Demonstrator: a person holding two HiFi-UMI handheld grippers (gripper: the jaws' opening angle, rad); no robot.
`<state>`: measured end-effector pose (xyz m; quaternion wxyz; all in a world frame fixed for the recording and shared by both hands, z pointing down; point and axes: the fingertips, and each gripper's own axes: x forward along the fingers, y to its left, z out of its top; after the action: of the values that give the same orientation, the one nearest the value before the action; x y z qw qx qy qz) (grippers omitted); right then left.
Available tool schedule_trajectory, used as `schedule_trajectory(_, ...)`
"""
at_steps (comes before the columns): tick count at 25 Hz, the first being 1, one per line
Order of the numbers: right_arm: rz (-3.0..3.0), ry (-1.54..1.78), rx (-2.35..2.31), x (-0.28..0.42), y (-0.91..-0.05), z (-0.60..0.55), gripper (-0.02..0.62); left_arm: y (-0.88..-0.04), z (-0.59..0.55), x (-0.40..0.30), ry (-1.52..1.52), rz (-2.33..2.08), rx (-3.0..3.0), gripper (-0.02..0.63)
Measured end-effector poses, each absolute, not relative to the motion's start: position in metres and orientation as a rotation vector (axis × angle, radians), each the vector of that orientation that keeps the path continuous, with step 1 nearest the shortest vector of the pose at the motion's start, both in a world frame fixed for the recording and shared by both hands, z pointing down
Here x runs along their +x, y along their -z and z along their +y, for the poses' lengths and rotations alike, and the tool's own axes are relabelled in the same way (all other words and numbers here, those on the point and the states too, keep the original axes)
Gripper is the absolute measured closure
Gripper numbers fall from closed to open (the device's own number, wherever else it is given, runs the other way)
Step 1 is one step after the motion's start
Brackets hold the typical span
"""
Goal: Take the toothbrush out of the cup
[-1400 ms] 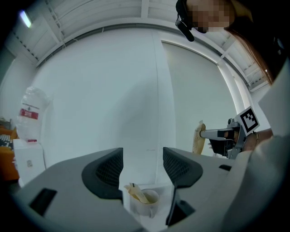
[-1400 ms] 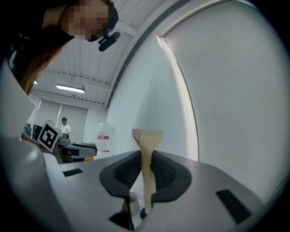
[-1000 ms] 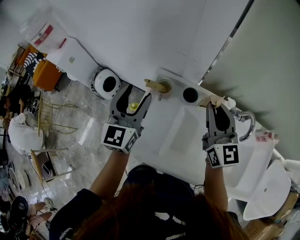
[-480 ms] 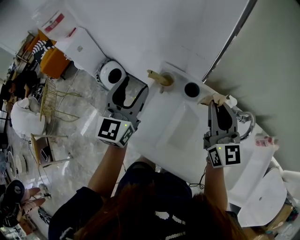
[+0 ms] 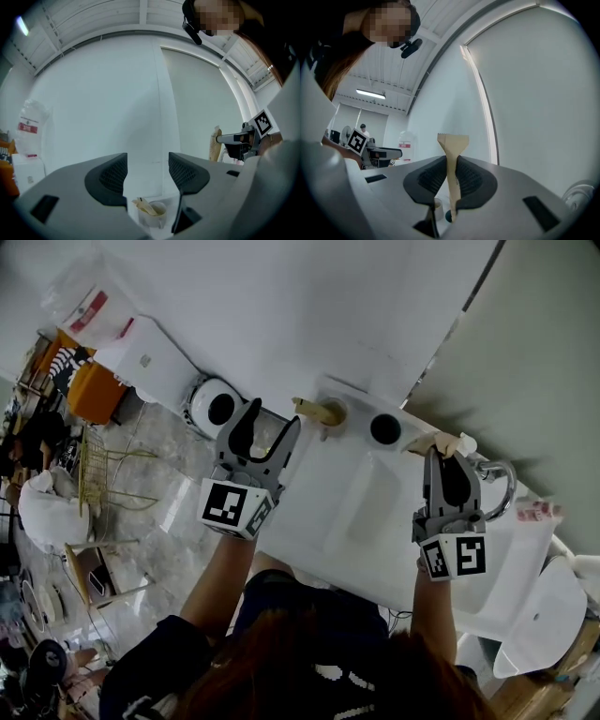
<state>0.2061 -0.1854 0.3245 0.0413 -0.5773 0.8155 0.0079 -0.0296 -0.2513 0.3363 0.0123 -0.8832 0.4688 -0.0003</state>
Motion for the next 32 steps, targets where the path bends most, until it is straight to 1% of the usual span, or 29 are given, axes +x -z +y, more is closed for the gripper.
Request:
schedule_trajectory(10, 2.183, -0.117, -2.142, 0.131, -0.32, -0.197, 0.523, -0.35, -0.302, -0.079, -0.013, 0.953, -3.0, 0.341)
schedule_trajectory(17, 2.006, -0.114, -2.318, 0.092, -0.316, -0.174, 0.523, -0.358, -0.315, -0.107, 0.002, 0.753, -3.074, 0.341)
schedule_trajectory(25, 2.017, -0.06, -2.333, 0.076, -0.328, -0.178, 0.525, -0.383, -0.31, -0.095, 0.034, 0.656, -3.133, 0.341)
schedule_trajectory(32, 2.079, 0.044, -2.292, 0.066, -0.357, -0.191, 0.525, -0.435, -0.317, -0.068, 0.165, 0.609, -3.191, 0.337)
